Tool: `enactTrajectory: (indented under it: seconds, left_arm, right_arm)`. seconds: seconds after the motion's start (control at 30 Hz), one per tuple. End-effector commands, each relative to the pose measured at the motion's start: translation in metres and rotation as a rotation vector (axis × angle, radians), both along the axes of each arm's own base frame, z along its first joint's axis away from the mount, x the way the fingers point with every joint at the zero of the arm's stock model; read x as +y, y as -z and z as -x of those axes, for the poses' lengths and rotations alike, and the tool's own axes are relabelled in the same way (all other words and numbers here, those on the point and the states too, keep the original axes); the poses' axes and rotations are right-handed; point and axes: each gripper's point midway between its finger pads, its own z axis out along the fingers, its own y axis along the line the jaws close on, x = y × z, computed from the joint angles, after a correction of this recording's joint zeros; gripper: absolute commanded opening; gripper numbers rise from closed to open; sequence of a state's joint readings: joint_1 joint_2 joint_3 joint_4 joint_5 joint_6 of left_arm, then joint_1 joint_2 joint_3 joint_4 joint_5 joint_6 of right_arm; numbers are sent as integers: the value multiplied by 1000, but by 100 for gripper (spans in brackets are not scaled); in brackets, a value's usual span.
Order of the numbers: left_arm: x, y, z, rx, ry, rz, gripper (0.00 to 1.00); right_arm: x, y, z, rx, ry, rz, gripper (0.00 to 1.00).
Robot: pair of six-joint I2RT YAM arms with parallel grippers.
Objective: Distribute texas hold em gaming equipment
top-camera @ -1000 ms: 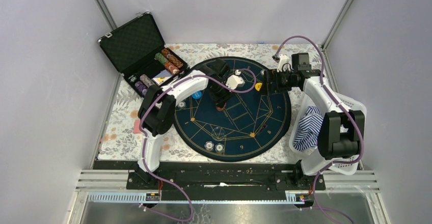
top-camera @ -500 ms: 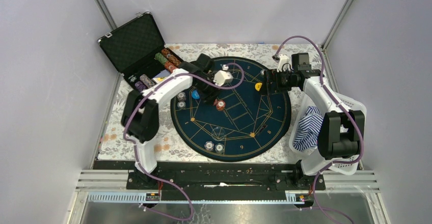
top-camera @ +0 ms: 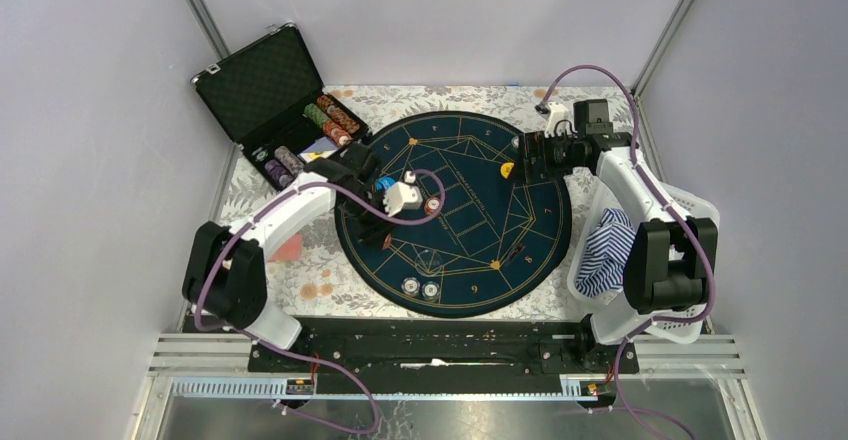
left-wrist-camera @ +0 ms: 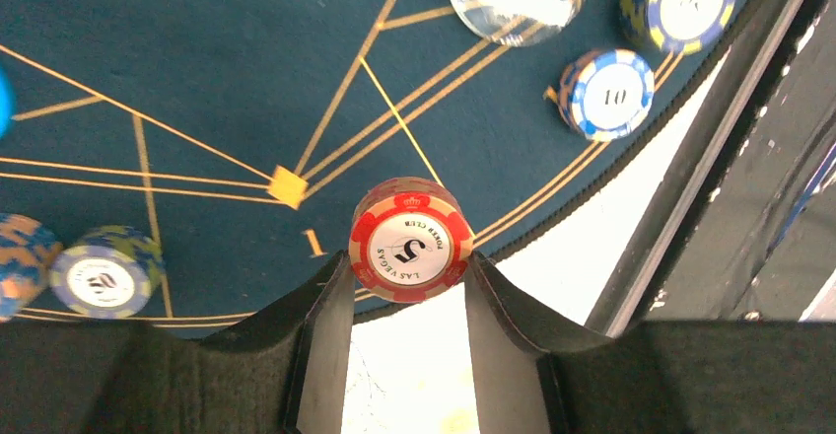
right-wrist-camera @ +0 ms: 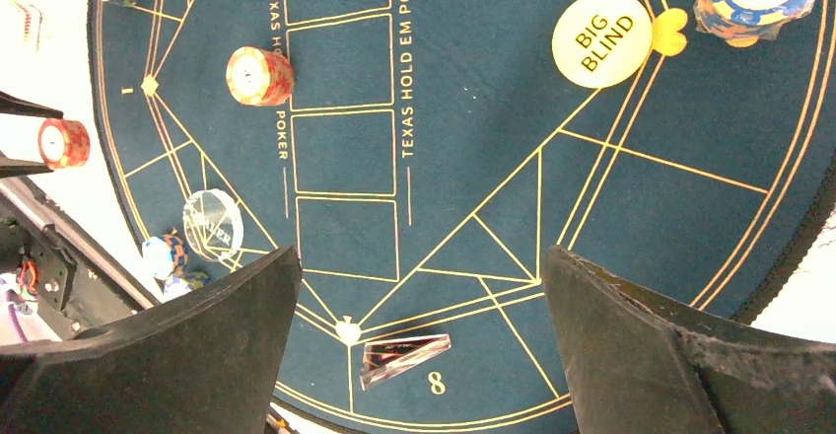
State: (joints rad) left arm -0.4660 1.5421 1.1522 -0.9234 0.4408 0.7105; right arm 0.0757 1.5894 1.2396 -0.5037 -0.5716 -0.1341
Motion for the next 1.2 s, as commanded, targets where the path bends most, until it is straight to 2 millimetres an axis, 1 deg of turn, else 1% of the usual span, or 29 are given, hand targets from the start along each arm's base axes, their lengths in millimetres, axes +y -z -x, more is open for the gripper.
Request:
enactTrajectory:
  seconds: [0.0, 0.07, 0.13, 0.33, 0.5, 0.63, 0.73, 0.9, 0.93, 0.97, 1.03, 1.07, 1.17]
  left_arm:
    - [4, 4, 14, -68, 117, 28, 27]
    - [6, 15, 23, -74, 154, 13, 28]
    - [4, 25, 28, -98, 174, 5, 27]
    - [-6, 47, 31, -129, 197, -11, 27]
    - [-17, 56, 37, -123, 234, 1, 28]
    - [-21, 61, 45, -117, 277, -9, 29]
    - [-21, 65, 50, -108, 294, -28, 29]
    - [-17, 74, 65, -84, 345, -65, 30]
    - [-15, 75, 67, -79, 352, -72, 32]
    - [-15, 76, 68, -77, 353, -75, 39]
    - [-15, 76, 69, -74, 348, -77, 50]
    - [-16, 74, 68, -72, 336, -76, 58]
    - [-21, 65, 65, -64, 312, -69, 77]
  right_arm:
    - [3, -31, 4, -51, -29, -27, 100]
    - [2, -31, 8, -56, -24, -27, 100]
    - [2, -30, 10, -69, -9, -31, 100]
    - [-4, -27, 9, -72, 12, -23, 100]
    - [-5, -25, 8, -69, 12, -30, 100]
    - [-4, -21, 8, -62, 9, -31, 100]
    - [-5, -21, 7, -61, 8, -34, 100]
    - [-4, -20, 7, -59, 6, -37, 100]
    - [-4, -20, 7, -58, 5, -39, 100]
    - [-4, -20, 7, -58, 3, -40, 100]
    - [-3, -20, 7, -57, 2, -41, 100]
    - [-4, -20, 7, -57, 2, -42, 99]
    - [-2, -18, 7, -53, -2, -49, 100]
